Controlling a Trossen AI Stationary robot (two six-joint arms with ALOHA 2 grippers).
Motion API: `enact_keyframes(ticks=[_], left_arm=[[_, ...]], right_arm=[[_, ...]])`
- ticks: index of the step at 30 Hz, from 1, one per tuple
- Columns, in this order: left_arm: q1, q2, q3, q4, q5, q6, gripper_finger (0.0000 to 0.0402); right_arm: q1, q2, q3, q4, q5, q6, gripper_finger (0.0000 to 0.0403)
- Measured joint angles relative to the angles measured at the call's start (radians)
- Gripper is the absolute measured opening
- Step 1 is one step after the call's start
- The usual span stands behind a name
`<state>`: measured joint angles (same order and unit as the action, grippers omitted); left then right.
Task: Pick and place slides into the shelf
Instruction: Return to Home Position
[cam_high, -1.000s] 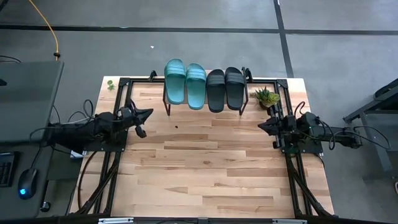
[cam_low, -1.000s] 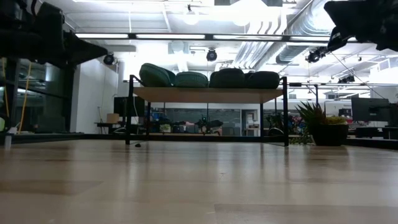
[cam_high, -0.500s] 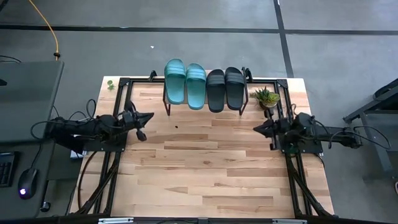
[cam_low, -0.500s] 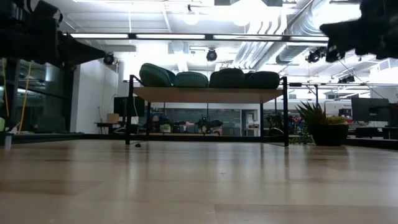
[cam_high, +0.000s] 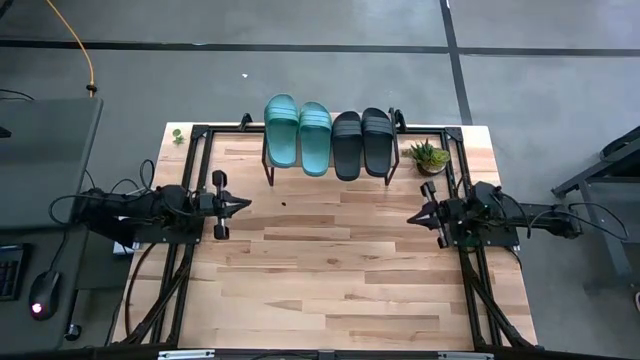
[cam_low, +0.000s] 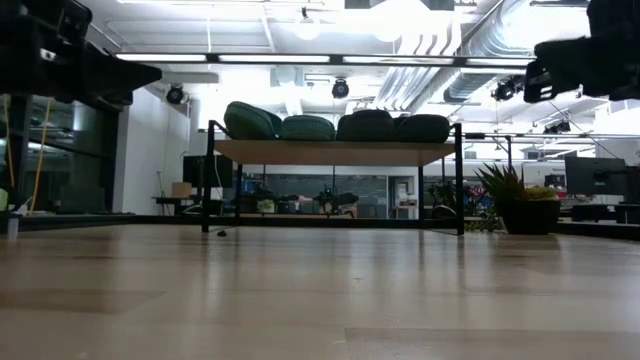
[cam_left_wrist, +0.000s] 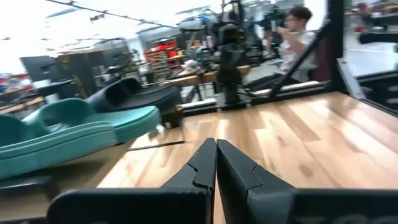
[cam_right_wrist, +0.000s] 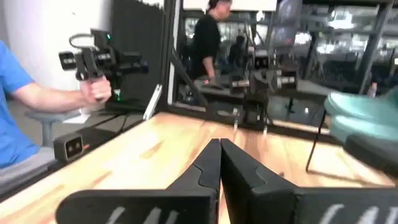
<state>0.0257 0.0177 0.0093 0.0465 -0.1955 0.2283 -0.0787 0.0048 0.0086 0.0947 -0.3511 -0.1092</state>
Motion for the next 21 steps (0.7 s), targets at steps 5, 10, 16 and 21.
enact_keyframes(ticks=[5, 10, 16, 21], left_arm=[[0.0, 0.01, 0.0, -0.004, 0.031, 0.003, 0.0003], [0.0, 0.062, 0.0, -0.005, 0.021, 0.0, 0.0003], [0.0, 0.147, 0.0, -0.001, 0.001, -0.027, 0.0003], [0.0, 0.177, 0.0, 0.0, 0.001, -0.027, 0.0003]], right_arm=[[0.0, 0.004, 0.002, -0.04, 0.023, -0.004, 0.0], [0.0, 0.009, 0.002, -0.056, 0.14, 0.023, 0.0], [0.0, 0.017, 0.002, -0.066, 0.191, 0.021, 0.0], [0.0, 0.017, 0.003, -0.073, 0.22, 0.023, 0.0]])
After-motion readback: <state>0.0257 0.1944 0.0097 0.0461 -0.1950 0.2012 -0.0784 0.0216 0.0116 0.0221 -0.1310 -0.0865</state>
